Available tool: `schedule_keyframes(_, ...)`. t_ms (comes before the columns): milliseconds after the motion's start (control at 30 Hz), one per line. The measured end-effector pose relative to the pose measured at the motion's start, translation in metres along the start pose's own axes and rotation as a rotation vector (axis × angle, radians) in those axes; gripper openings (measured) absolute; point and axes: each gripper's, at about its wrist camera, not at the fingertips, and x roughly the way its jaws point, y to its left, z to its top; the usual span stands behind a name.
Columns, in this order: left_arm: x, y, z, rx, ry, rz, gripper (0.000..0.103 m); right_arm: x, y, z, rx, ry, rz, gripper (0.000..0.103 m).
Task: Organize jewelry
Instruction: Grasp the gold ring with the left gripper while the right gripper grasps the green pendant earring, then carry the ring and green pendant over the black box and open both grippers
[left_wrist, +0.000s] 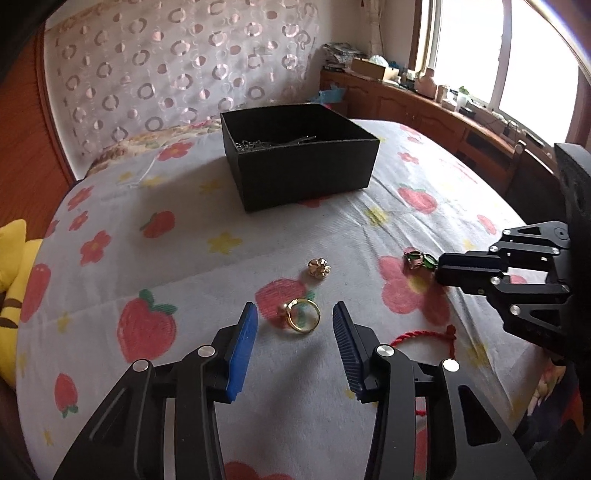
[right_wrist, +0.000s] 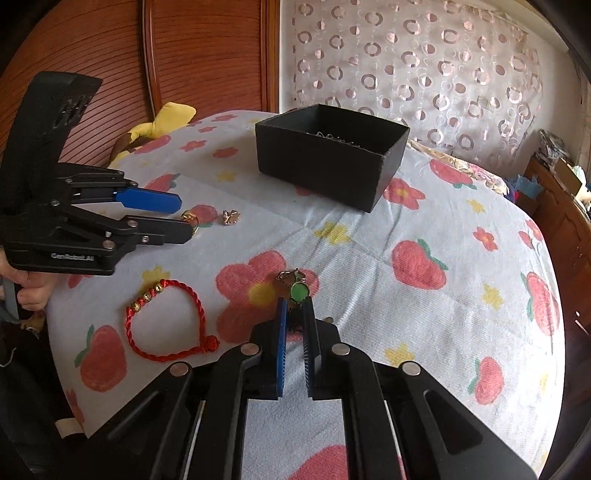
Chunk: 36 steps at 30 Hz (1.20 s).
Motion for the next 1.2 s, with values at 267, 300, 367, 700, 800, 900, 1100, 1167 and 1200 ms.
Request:
schedule_keyframes(267,0.004,-0.002,0.003,0.009,0.007,0.016,0.041,0.000,0.000,0.000,0.002,0.000,0.001,0.009)
schedule_keyframes(300,0.004,-0.002,0.003,0.011,0.007,0.017,0.041,0.000,0.000,0.000,0.001,0.000,0.001,0.010)
schedule_keyframes(367,0.005,-0.003,0.004,0.014,0.007,0.019,0.039,0.000,0.000,0.000,0.001,0.000,0.001,0.010)
schedule_keyframes(700,0.002,-0.005,0.003,0.026,-0.006,0.008,0.024,0.000,0.000,-0.001,0.002,0.000,0.002,0.010)
schedule_keyframes(800,-0.003,-0.005,0.004,0.017,-0.025,0.008,0.024,0.000,0.000,-0.001,0.002,0.000,0.000,0.009)
schedule_keyframes(900,-0.007,-0.007,0.006,0.017,-0.039,0.009,0.024,-0.001,0.000,0.000,0.003,-0.001,-0.005,0.009)
schedule_keyframes(1100,-0.018,-0.007,0.014,0.013,-0.077,0.027,0.024,-0.006,0.002,0.005,0.003,-0.026,-0.007,0.009)
schedule_keyframes(1167,-0.020,-0.004,0.017,0.011,-0.086,0.031,0.024,-0.012,0.003,0.011,-0.002,-0.046,-0.004,0.009)
schedule_keyframes(1200,-0.022,-0.004,0.019,0.010,-0.091,0.033,0.024,-0.015,0.004,0.013,-0.003,-0.056,-0.004,0.009)
